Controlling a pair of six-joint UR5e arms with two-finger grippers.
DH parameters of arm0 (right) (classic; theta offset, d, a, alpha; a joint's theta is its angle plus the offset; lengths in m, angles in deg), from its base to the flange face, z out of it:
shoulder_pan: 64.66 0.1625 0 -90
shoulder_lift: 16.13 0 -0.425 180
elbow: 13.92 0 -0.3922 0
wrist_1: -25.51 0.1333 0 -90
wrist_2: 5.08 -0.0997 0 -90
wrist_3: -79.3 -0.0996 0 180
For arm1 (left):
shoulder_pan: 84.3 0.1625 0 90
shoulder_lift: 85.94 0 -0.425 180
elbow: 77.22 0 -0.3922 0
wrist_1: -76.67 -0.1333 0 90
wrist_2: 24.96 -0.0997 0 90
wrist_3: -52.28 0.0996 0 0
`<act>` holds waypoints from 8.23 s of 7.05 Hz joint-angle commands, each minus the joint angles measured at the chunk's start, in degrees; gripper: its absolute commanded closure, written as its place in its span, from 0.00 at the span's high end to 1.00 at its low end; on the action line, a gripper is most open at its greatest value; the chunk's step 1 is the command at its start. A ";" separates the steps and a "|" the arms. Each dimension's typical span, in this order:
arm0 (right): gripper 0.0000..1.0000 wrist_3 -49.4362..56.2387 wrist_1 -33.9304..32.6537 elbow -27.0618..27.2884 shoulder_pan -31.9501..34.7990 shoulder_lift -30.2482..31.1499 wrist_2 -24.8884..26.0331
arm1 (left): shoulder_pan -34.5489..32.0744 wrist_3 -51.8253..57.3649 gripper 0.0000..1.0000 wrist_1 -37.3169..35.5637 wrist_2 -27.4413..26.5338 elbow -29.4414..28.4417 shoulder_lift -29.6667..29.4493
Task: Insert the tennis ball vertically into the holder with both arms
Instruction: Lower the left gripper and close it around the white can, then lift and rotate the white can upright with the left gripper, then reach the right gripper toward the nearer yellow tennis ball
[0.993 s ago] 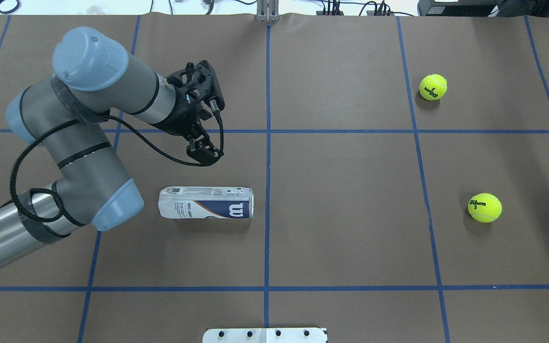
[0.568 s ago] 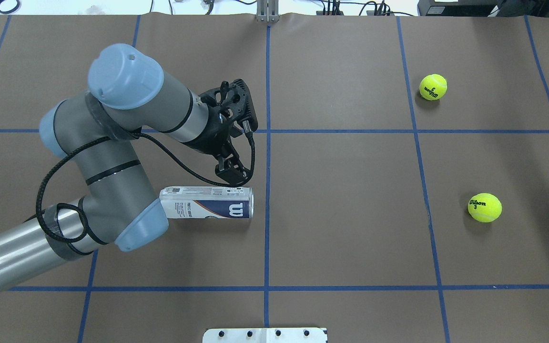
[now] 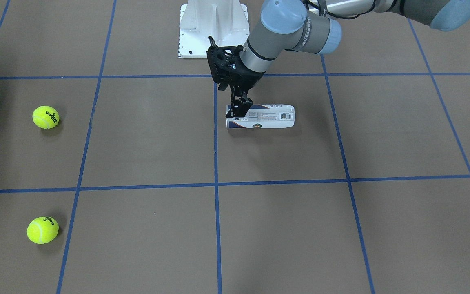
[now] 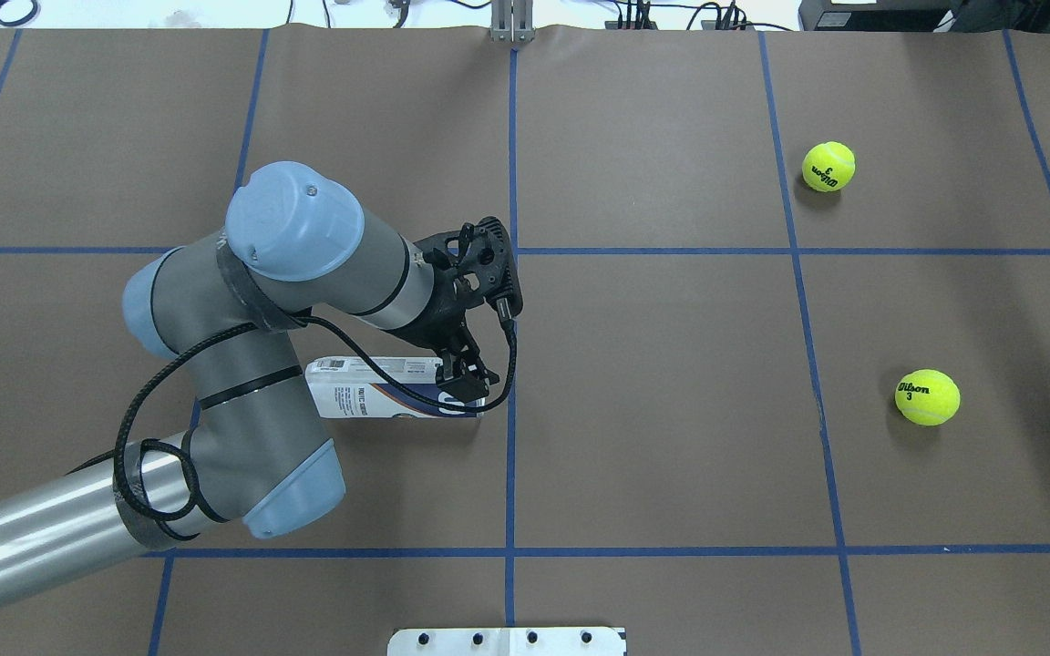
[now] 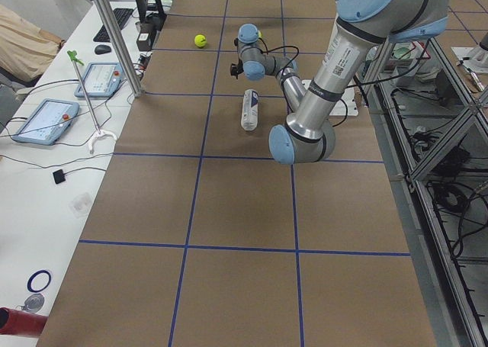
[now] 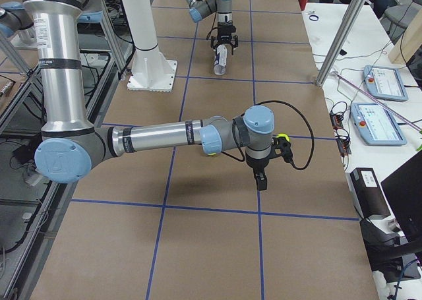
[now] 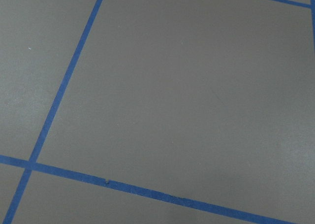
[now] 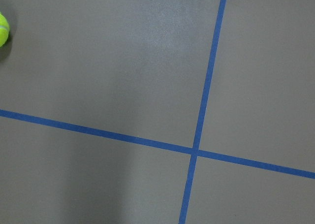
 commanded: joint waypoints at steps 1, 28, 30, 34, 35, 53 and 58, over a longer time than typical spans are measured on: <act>1.00 0.00 0.00 0.01 0.00 0.00 0.00 | 0.94 6.60 0.99 -8.70 -0.64 0.23 -0.37; 1.00 0.00 0.00 -0.43 0.00 0.09 -0.09 | 4.82 9.72 0.70 4.66 -9.43 -9.17 -3.18; 1.00 0.00 0.00 -0.43 0.00 0.09 -0.09 | 1.66 4.39 0.70 17.66 -9.34 -8.91 -3.27; 1.00 0.00 0.00 -0.34 -0.09 0.00 -0.18 | 0.59 -11.96 0.65 44.02 -14.14 -11.53 -3.53; 1.00 0.00 0.00 -0.17 0.00 0.00 -0.18 | 0.77 -15.65 0.65 53.14 -16.35 -14.68 -3.62; 1.00 -14.02 0.09 4.13 -4.38 -0.61 -2.90 | 7.62 -21.67 0.69 100.60 -33.34 -38.79 -4.94; 0.99 -40.98 9.84 13.89 -19.48 4.27 -1.94 | 7.62 -21.75 0.70 100.60 -33.34 -38.44 -5.03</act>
